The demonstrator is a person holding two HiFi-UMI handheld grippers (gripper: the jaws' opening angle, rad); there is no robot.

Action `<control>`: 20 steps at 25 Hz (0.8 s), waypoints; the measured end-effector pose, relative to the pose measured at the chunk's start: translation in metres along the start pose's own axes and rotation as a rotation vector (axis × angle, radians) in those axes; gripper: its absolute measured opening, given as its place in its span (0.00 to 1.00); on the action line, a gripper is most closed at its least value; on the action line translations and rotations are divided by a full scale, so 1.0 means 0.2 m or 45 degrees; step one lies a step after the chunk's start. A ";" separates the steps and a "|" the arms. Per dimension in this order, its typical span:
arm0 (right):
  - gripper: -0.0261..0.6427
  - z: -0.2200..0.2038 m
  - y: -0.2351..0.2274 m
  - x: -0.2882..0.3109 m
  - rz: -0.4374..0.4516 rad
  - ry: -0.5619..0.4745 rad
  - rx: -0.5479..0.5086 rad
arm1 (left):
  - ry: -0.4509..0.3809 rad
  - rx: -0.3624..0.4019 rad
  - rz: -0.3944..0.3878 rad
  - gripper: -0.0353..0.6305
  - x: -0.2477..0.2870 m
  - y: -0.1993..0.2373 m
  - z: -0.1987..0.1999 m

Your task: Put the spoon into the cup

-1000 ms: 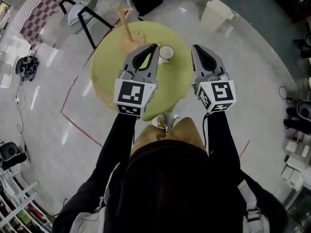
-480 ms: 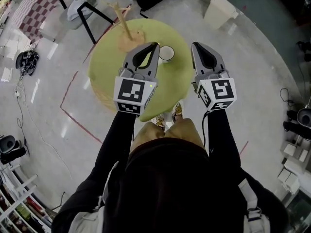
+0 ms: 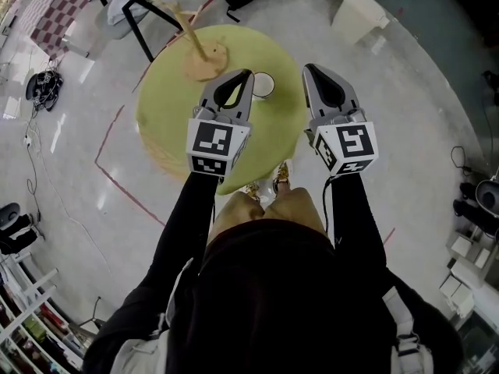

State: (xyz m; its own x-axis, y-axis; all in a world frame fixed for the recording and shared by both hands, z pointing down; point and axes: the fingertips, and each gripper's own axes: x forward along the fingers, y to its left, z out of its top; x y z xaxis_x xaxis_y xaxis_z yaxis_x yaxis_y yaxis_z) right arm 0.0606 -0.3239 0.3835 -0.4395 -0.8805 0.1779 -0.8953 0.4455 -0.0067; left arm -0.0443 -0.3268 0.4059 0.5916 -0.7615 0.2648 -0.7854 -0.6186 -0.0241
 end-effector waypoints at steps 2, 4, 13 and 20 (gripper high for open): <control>0.08 -0.02 -0.02 0.00 0.013 0.006 0.004 | 0.030 -0.012 0.013 0.08 0.04 0.00 -0.06; 0.08 -0.04 -0.05 0.02 0.021 0.011 0.009 | 0.059 -0.025 0.023 0.08 0.08 0.00 -0.12; 0.08 -0.09 -0.13 0.06 0.060 0.035 0.031 | 0.194 -0.024 0.028 0.08 0.23 -0.02 -0.35; 0.08 -0.11 -0.16 0.10 0.086 0.049 0.035 | 0.304 -0.076 0.022 0.08 0.29 -0.04 -0.55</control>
State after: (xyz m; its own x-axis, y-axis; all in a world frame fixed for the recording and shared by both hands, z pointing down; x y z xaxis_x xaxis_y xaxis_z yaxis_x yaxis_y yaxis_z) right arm 0.0828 -0.3517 0.4084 -0.4964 -0.8414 0.2135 -0.8655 0.4986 -0.0473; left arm -0.0239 -0.3453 0.5270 0.5239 -0.7000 0.4852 -0.8085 -0.5879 0.0248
